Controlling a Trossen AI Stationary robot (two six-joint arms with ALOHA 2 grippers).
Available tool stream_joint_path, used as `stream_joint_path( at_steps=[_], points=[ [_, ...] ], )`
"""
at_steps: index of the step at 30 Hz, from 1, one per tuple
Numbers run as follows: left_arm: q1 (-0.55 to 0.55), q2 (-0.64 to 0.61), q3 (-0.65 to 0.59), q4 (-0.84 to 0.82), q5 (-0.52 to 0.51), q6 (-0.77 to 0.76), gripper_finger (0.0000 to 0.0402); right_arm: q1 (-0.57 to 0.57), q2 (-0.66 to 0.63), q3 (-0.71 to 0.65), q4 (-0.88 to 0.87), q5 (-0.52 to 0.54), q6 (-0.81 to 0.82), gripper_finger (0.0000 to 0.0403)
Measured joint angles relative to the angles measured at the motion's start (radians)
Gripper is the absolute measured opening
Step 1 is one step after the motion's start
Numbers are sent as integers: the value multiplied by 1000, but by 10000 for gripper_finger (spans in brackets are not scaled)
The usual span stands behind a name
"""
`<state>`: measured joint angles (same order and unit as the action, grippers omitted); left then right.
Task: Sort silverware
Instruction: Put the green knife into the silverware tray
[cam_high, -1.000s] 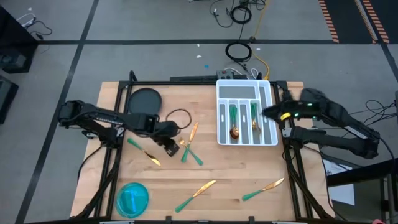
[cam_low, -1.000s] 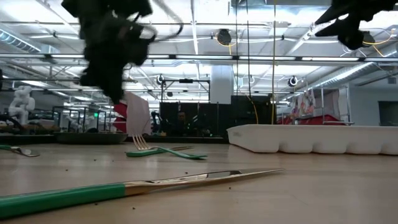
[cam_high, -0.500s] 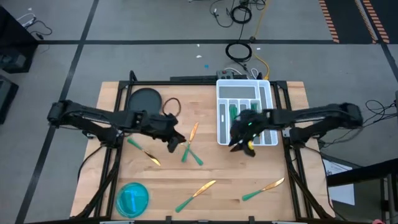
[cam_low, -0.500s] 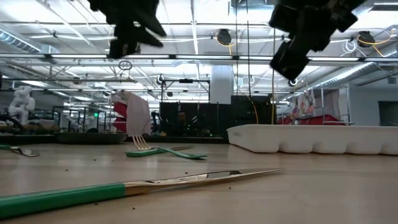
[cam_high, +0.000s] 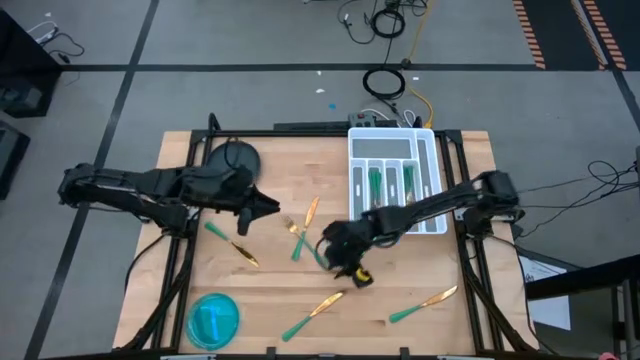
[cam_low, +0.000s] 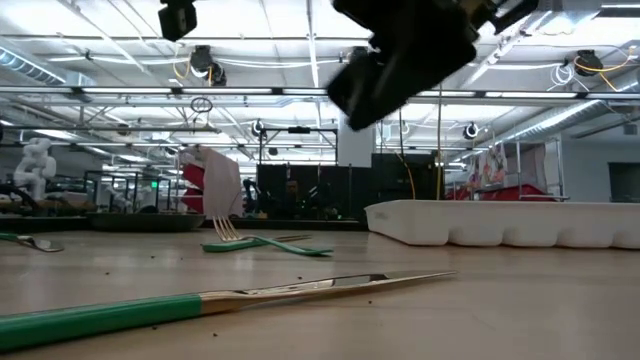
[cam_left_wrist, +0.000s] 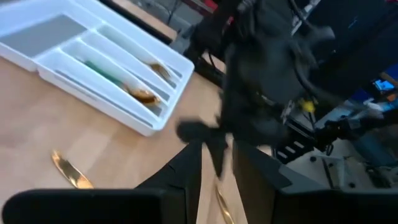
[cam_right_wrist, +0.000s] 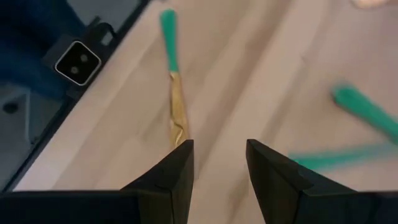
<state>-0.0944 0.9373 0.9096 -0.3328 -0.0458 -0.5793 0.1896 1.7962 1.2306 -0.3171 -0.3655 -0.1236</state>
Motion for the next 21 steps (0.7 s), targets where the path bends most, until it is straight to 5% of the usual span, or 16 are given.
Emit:
stream_joint_path(
  at_steps=[10, 21],
  points=[
    [1, -50, 0, 3, -127, 64, 97, 105, 216, 160, 23, 2, -242, 141],
    [1, -53, 0, 2, -165, 63, 97, 166, 403, 312, 126, 58, -231, 141]
  ],
)
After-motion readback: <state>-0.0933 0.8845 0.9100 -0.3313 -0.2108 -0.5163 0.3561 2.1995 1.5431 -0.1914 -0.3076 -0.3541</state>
